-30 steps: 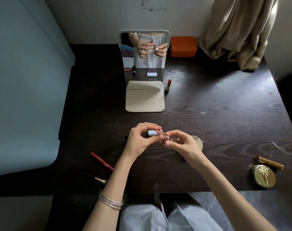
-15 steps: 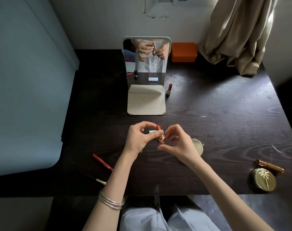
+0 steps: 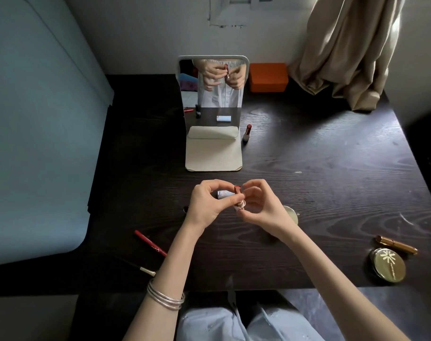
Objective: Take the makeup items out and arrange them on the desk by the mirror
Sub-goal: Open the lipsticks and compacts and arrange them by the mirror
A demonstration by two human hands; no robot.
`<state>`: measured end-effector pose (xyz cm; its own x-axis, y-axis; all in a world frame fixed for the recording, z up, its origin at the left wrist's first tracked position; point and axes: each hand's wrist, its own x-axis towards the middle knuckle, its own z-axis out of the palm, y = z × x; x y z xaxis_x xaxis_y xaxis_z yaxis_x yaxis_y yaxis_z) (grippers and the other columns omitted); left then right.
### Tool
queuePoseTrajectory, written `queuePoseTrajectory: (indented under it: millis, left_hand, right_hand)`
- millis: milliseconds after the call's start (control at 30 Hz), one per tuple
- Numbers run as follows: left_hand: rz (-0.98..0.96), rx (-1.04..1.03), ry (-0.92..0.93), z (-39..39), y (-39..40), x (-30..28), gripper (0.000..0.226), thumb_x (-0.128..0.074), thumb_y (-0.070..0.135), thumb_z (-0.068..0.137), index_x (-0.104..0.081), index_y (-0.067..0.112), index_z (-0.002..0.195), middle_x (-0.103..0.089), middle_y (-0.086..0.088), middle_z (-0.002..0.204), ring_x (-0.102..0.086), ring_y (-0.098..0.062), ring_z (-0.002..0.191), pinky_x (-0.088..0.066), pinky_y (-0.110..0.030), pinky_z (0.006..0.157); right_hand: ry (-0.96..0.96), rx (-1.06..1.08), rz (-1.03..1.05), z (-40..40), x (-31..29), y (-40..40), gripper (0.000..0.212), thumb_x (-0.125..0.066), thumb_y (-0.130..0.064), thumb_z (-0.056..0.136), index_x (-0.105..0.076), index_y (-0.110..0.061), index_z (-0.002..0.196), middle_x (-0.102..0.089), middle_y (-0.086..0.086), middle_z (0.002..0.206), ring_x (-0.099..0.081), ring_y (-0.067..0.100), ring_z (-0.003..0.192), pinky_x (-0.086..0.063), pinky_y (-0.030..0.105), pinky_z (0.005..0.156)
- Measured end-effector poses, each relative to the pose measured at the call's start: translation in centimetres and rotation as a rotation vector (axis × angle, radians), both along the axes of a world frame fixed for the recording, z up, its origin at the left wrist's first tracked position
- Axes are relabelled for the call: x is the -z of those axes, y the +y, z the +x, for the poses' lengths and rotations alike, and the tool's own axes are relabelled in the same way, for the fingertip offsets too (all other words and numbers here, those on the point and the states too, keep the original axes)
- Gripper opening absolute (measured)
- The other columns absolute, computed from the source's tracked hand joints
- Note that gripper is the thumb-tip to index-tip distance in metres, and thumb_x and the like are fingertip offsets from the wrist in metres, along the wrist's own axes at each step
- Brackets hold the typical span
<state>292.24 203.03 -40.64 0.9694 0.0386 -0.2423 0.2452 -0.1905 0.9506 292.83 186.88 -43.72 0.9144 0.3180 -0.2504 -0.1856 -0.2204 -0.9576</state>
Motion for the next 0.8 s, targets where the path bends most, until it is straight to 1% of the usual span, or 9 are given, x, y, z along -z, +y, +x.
queuePoseTrajectory:
  millis: [100, 167, 233, 300, 433, 533, 600, 700, 800]
  left_hand:
    - [-0.032, 0.01, 0.012, 0.2, 0.1, 0.0, 0.012, -0.075, 0.007, 0.074, -0.071, 0.003, 0.084, -0.067, 0.003, 0.086, -0.058, 0.015, 0.078, -0.038, 0.002, 0.069]
    - [-0.025, 0.025, 0.005, 0.4, 0.2, 0.0, 0.011, -0.075, 0.008, 0.074, -0.071, 0.005, 0.084, -0.068, 0.002, 0.088, -0.058, 0.013, 0.082, -0.038, 0.001, 0.072]
    - [-0.023, 0.039, 0.001, 0.5, 0.2, -0.2, 0.011, -0.075, 0.009, 0.074, -0.071, 0.005, 0.084, -0.069, 0.001, 0.089, -0.059, 0.012, 0.084, -0.038, 0.001, 0.074]
    - [-0.036, 0.052, -0.004, 0.7, 0.2, -0.3, 0.011, -0.073, 0.005, 0.076, -0.071, 0.002, 0.086, -0.068, 0.0, 0.088, -0.06, 0.012, 0.083, -0.038, 0.001, 0.074]
    - [-0.055, 0.068, -0.012, 1.0, 0.2, -0.6, 0.011, -0.068, 0.0, 0.079, -0.069, -0.001, 0.09, -0.066, 0.0, 0.088, -0.06, 0.014, 0.082, -0.04, 0.001, 0.073]
    - [-0.021, 0.073, -0.017, 1.4, 0.3, -0.5, 0.01, -0.07, 0.004, 0.079, -0.071, 0.007, 0.088, -0.067, 0.006, 0.089, -0.058, 0.015, 0.085, -0.037, 0.001, 0.076]
    - [-0.018, 0.075, -0.015, 1.5, 0.3, -0.4, 0.01, -0.07, 0.005, 0.079, -0.071, 0.009, 0.088, -0.067, 0.007, 0.089, -0.058, 0.015, 0.086, -0.036, 0.001, 0.077]
    - [-0.04, 0.068, -0.008, 1.6, 0.2, -0.4, 0.011, -0.069, 0.004, 0.079, -0.071, 0.005, 0.09, -0.067, 0.005, 0.09, -0.058, 0.015, 0.086, -0.037, 0.001, 0.076]
    - [-0.033, 0.074, -0.014, 1.7, 0.1, -0.5, 0.012, -0.068, 0.004, 0.08, -0.07, 0.003, 0.092, -0.067, 0.006, 0.09, -0.058, 0.016, 0.085, -0.037, 0.002, 0.074]
  right_hand:
    - [0.104, -0.012, 0.133, 0.2, -0.3, -0.4, 0.052, -0.068, 0.001, 0.069, -0.044, -0.02, 0.11, -0.066, 0.001, 0.092, -0.065, 0.009, 0.081, -0.051, 0.021, 0.078]
    - [0.072, -0.033, 0.102, 0.3, -0.3, -0.6, 0.06, -0.073, 0.005, 0.07, -0.042, -0.021, 0.114, -0.063, 0.001, 0.095, -0.064, 0.007, 0.082, -0.05, 0.02, 0.079]
    - [0.016, -0.022, 0.027, 0.4, -0.2, -0.5, 0.063, -0.078, 0.003, 0.069, -0.042, -0.024, 0.113, -0.061, -0.002, 0.091, -0.063, 0.007, 0.081, -0.049, 0.021, 0.08]
    - [0.004, 0.005, 0.013, 0.6, -0.1, -0.4, 0.061, -0.077, 0.004, 0.069, -0.043, -0.024, 0.111, -0.061, -0.001, 0.088, -0.062, 0.008, 0.08, -0.048, 0.023, 0.081]
    - [0.129, -0.003, 0.161, 0.8, -0.5, -0.6, 0.055, -0.07, -0.002, 0.072, -0.043, -0.021, 0.116, -0.068, 0.0, 0.09, -0.066, 0.011, 0.084, -0.051, 0.024, 0.081]
    - [0.086, -0.037, 0.097, 0.9, -0.4, -0.6, 0.063, -0.075, 0.001, 0.072, -0.042, -0.022, 0.121, -0.064, 0.004, 0.099, -0.065, 0.018, 0.093, -0.05, 0.028, 0.088]
    - [0.046, -0.036, 0.047, 1.1, -0.4, -0.5, 0.066, -0.077, -0.001, 0.069, -0.043, -0.021, 0.122, -0.062, 0.003, 0.094, -0.064, 0.016, 0.087, -0.051, 0.029, 0.088]
    - [0.088, -0.032, 0.091, 1.3, -0.9, -0.5, 0.063, -0.072, -0.002, 0.071, -0.042, -0.015, 0.125, -0.065, 0.002, 0.092, -0.065, 0.01, 0.086, -0.049, 0.025, 0.082]
    - [0.136, -0.054, 0.147, 1.4, -1.2, -0.8, 0.062, -0.064, 0.0, 0.073, -0.04, -0.015, 0.129, -0.068, 0.003, 0.096, -0.066, 0.015, 0.093, -0.051, 0.025, 0.085]
